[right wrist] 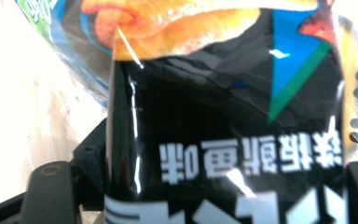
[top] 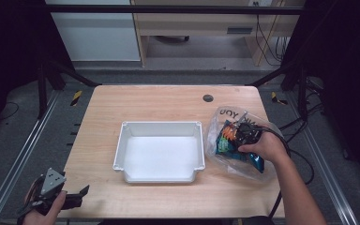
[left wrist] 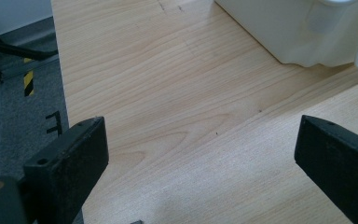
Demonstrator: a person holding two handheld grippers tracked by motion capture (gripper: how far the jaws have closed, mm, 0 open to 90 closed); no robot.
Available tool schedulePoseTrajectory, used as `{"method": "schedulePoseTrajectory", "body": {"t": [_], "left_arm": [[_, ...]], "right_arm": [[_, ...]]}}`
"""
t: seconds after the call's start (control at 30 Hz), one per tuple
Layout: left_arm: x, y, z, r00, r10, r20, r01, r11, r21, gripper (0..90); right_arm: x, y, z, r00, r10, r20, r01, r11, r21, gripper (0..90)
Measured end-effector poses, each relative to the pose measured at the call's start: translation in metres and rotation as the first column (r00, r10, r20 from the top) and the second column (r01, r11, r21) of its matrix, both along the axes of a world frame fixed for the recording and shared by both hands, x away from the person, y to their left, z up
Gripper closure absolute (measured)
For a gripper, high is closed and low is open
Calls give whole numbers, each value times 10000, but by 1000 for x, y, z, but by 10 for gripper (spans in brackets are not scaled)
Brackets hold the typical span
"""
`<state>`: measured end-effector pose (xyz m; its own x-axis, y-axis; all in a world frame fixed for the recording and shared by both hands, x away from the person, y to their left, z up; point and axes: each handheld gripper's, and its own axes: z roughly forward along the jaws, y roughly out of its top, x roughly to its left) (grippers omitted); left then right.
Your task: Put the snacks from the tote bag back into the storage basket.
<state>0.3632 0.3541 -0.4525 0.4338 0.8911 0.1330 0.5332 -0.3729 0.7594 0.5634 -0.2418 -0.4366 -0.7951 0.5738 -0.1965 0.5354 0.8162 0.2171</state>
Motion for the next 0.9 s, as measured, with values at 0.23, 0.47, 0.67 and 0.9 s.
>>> {"method": "schedulePoseTrajectory", "body": {"t": [0.23, 0.47, 0.67, 0.9], "left_arm": [[1, -1, -2, 9999, -73, -92, 71, 9997, -230, 24], [2, -1, -3, 9998, -130, -149, 126, 9997, -221, 24], [2, -1, -3, 9998, -97, -144, 94, 9997, -207, 24], [2, -2, -4, 9998, -146, -167, 143, 9997, -182, 24]], "right_arm": [[-9, 1, 4, 9991, 179, 397, -172, 9997, -191, 327], [-16, -2, 11, 9975, 253, 665, -245, 9996, -122, 383], [-22, 0, 20, 9949, 334, 949, -345, 9993, 104, 398], [-28, -1, 37, 9894, 391, 1399, -409, 9991, 98, 399]]}}
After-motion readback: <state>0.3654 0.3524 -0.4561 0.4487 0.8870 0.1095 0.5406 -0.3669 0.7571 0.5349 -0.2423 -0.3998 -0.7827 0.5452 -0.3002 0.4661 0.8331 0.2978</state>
